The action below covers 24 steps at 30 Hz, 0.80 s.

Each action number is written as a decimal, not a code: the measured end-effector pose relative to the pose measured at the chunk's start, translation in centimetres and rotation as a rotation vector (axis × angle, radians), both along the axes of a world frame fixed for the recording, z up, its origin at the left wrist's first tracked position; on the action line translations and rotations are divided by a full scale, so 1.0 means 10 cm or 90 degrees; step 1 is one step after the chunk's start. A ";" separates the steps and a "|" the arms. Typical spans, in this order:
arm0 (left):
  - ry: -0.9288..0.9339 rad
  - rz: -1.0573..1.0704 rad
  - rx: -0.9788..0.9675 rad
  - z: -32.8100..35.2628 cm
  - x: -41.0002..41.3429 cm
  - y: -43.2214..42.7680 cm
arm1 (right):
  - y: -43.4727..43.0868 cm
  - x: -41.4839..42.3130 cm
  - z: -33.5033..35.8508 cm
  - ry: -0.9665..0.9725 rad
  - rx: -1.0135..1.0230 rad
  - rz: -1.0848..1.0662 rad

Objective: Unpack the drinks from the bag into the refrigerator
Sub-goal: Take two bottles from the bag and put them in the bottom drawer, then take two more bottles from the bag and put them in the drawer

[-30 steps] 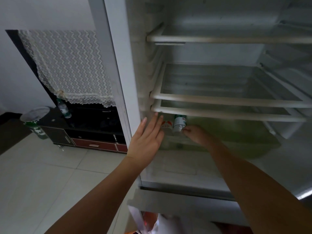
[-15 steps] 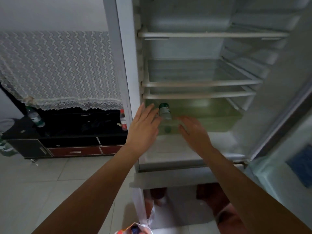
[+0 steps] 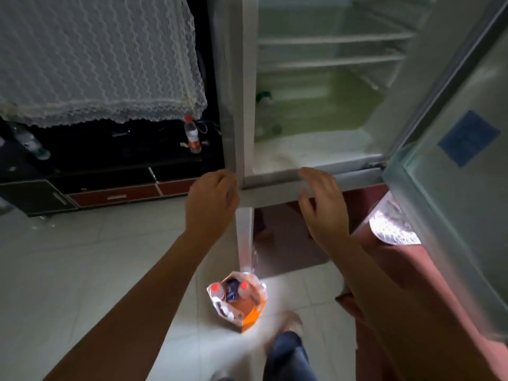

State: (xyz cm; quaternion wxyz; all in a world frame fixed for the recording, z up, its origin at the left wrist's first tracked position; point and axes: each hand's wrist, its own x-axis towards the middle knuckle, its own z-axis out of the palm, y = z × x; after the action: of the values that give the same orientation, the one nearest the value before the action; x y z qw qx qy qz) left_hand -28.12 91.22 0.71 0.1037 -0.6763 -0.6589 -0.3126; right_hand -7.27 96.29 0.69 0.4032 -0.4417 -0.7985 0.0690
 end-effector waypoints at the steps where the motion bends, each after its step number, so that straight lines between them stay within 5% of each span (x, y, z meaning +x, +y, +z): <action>1: -0.004 0.002 -0.036 -0.08 -0.02 -0.11 | -0.10 -0.01 -0.08 0.005 0.002 -0.004; 13: -0.027 0.102 -0.216 -0.97 -0.11 -0.75 | -0.60 -0.01 -0.84 0.006 -0.176 0.021; 24: -0.039 0.077 -0.390 -2.79 -0.07 -0.82 | -0.61 -0.06 -2.56 -0.148 -0.379 0.047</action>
State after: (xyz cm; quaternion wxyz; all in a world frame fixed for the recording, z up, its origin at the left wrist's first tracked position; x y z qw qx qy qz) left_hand -28.79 83.00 -27.18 -0.1060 -0.6258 -0.7645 -0.1131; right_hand -7.90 90.23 -24.94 0.1593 -0.5162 -0.7993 0.2632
